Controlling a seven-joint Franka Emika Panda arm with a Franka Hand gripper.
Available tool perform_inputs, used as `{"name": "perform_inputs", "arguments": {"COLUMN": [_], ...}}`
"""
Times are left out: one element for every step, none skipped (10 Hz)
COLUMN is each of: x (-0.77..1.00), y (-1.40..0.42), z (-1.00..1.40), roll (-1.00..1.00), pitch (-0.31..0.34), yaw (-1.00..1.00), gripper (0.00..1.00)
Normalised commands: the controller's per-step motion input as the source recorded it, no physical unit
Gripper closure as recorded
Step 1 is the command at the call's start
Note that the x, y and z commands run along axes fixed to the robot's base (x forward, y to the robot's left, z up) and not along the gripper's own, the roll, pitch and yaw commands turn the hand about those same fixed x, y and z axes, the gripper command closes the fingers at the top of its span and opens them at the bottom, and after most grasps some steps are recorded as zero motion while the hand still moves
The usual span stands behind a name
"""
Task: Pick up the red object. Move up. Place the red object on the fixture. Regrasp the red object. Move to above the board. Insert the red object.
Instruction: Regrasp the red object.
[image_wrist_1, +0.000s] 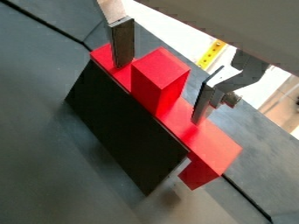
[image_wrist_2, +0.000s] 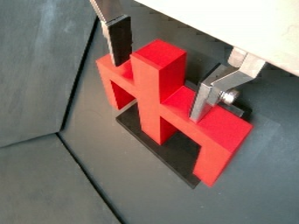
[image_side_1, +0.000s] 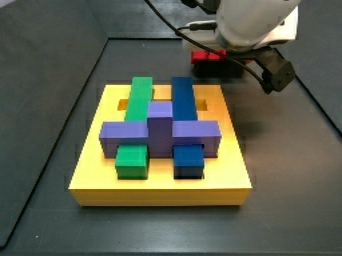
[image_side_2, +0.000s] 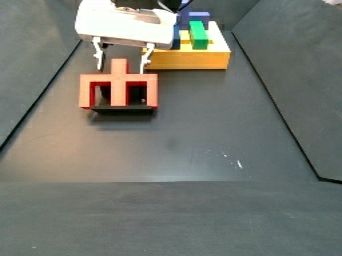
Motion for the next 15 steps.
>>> {"name": "perform_inputs", "arguments": {"x": [0.01,0.0,0.0,0.0,0.0,0.0,0.01,0.0,0.0,0.0,0.0,0.0,0.0,0.0,0.0], "y": [0.0,0.0,0.0,0.0,0.0,0.0,0.0,0.0,0.0,0.0,0.0,0.0,0.0,0.0,0.0], "z": [0.0,-0.05,-0.14,-0.11,-0.04,-0.01,0.0,0.0,0.0,0.0,0.0,0.0,0.0,0.0,0.0], "roll": [0.07,0.08,0.05,0.13,0.16,0.14,0.12,0.11,0.0,0.0,0.0,0.0,0.0,0.0,0.0], "pitch": [0.091,0.0,0.0,0.0,0.054,0.069,0.106,0.06,0.0,0.0,0.0,0.0,0.0,0.0,0.0], "yaw": [-0.13,-0.07,-0.05,0.0,0.0,0.0,0.0,0.0,0.0,0.0,0.0,0.0,0.0,0.0,0.0], "gripper": [0.0,0.0,0.0,0.0,0.0,0.0,0.0,0.0,0.0,1.0,1.0,1.0,1.0,1.0,1.0]}}
